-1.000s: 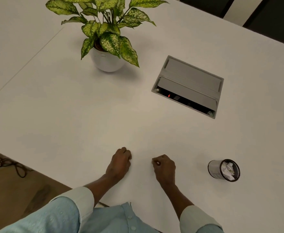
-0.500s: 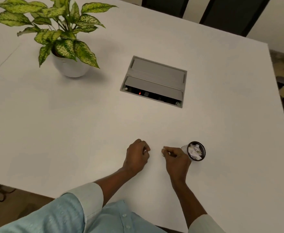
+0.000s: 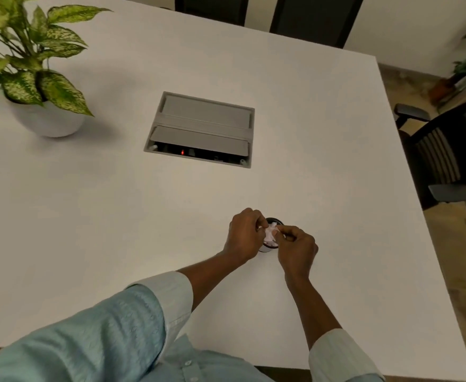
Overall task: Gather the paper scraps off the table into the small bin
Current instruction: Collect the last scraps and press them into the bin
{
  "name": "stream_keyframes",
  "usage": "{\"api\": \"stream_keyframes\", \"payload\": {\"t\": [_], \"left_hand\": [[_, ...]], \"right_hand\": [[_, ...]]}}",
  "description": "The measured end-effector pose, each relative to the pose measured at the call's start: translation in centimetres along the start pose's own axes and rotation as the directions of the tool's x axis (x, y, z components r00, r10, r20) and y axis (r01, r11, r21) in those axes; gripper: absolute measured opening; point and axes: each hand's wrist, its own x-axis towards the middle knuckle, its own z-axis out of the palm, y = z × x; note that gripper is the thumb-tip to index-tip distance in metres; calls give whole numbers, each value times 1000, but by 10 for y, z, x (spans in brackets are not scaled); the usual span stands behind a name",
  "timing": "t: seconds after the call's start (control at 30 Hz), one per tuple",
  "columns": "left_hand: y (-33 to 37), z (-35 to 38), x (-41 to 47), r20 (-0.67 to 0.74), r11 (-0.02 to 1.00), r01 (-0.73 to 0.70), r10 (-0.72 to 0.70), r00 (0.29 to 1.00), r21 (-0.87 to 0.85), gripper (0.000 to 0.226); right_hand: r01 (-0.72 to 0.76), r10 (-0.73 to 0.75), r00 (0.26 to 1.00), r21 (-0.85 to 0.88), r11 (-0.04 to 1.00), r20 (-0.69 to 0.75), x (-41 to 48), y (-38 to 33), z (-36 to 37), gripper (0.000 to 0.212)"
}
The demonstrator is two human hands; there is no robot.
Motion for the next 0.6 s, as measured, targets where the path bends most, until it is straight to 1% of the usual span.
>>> {"api": "stream_keyframes", "payload": {"t": [0.13,0.23,0.3,0.4,0.43,0.5,0.6], "left_hand": [[0,18,11,33,999,18,-19,999,37,12],[-3,25,13,55,998,19,-22,998,58,6],[-8,27,11,50,998,-1,-2,999,69,6],[-17,25,3,-23,999,-11,12,1000,41,9],[-21,22,-1,-51,999,-6,8,999,40,9],[-33,15,-8,-84,998,14,-9,996,53,9],[-62,0,-21,-63,988,83,-75,995,134,10]], "right_hand": [[27,-25,999,-49,998,44,13,8,-7,6],[114,-103,991,-127,985,90,20,15,-8,7],[186,-165,978,-176,967,129,21,19,-8,18],[283,-243,951,-225,932,190,17,20,-9,30],[302,-257,945,-235,924,203,16,21,-9,37],[319,-268,938,-250,914,219,12,21,-8,52],[353,-293,926,-274,895,237,4,24,-9,60]]}}
